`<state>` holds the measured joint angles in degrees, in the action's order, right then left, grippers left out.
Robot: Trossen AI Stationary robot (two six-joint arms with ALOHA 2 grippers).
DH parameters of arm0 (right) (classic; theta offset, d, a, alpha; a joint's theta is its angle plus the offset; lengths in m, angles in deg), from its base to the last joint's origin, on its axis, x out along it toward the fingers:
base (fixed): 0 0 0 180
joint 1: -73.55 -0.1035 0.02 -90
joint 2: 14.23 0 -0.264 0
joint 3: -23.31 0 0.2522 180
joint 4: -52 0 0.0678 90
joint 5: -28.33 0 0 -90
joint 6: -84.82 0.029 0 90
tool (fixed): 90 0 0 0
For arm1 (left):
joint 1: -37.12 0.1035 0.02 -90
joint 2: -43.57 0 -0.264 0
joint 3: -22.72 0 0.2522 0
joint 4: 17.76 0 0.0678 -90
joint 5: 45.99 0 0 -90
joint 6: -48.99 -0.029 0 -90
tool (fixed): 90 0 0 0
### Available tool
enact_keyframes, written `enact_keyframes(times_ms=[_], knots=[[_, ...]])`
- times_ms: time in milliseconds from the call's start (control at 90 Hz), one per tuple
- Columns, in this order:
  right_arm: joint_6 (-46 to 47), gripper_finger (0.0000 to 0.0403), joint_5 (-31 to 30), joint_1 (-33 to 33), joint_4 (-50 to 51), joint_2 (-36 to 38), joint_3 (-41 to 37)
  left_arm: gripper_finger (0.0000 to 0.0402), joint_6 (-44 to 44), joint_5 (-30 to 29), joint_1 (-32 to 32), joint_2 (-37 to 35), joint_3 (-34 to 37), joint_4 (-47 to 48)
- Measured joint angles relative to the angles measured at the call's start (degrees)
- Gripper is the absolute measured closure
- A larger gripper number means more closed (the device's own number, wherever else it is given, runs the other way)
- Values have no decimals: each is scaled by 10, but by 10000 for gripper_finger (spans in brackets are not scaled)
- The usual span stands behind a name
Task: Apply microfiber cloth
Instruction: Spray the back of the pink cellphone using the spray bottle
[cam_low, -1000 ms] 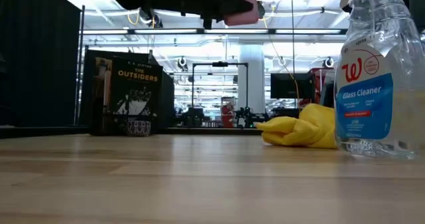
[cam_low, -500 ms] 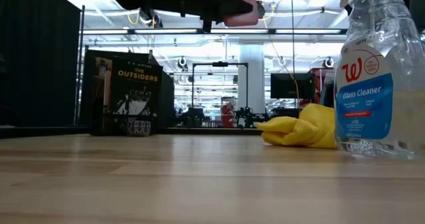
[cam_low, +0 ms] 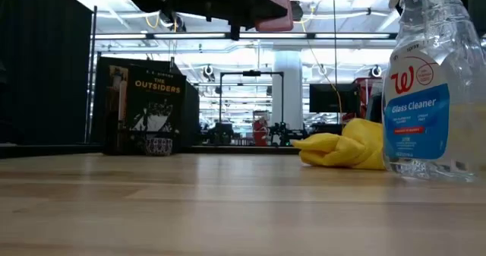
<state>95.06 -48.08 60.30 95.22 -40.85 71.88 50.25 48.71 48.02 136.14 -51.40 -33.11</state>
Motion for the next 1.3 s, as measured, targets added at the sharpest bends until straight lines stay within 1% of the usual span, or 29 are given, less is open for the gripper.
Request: enact_keyframes(times_ms=[56, 222, 311, 456, 544, 689, 800, 933, 1067, 1144, 1300], knots=[[-1, 67, 26, 0, 4, 0, 0, 388, 0, 0, 0, 0, 0, 0], [64, 60, 26, 0, 4, -2, 0, 388, 1, 0, 0, 0, 0, 0], [56, 60, 25, 0, -9, -3, 0, 388, 10, 0, 0, 0, 0, 0], [32, 60, 24, 0, -59, -3, 0, 388, 15, 0, 0, 0, 0, 1], [34, 60, 3, 0, -78, -3, 0, 388, 15, 0, 0, 0, 0, 1], [39, 57, -16, 0, -78, -5, 0, 388, 24, 0, 0, 0, 0, 1], [39, 41, -22, 0, -74, -8, 0, 388, 29, 0, 0, 0, 0, 1], [37, 9, -53, 0, -66, -8, 0, 388, 29, 0, 1, 0, 0, 1], [40, 8, -91, 0, -47, -8, 0, 388, 29, 0, 1, 0, 0, 1], [57, 7, -91, 0, -38, -7, 0, 388, 29, 0, 1, 0, 0, 1], [118, 5, -88, 0, -38, -7, 0, 388, 29, 0, 0, 0, 0, 1]])
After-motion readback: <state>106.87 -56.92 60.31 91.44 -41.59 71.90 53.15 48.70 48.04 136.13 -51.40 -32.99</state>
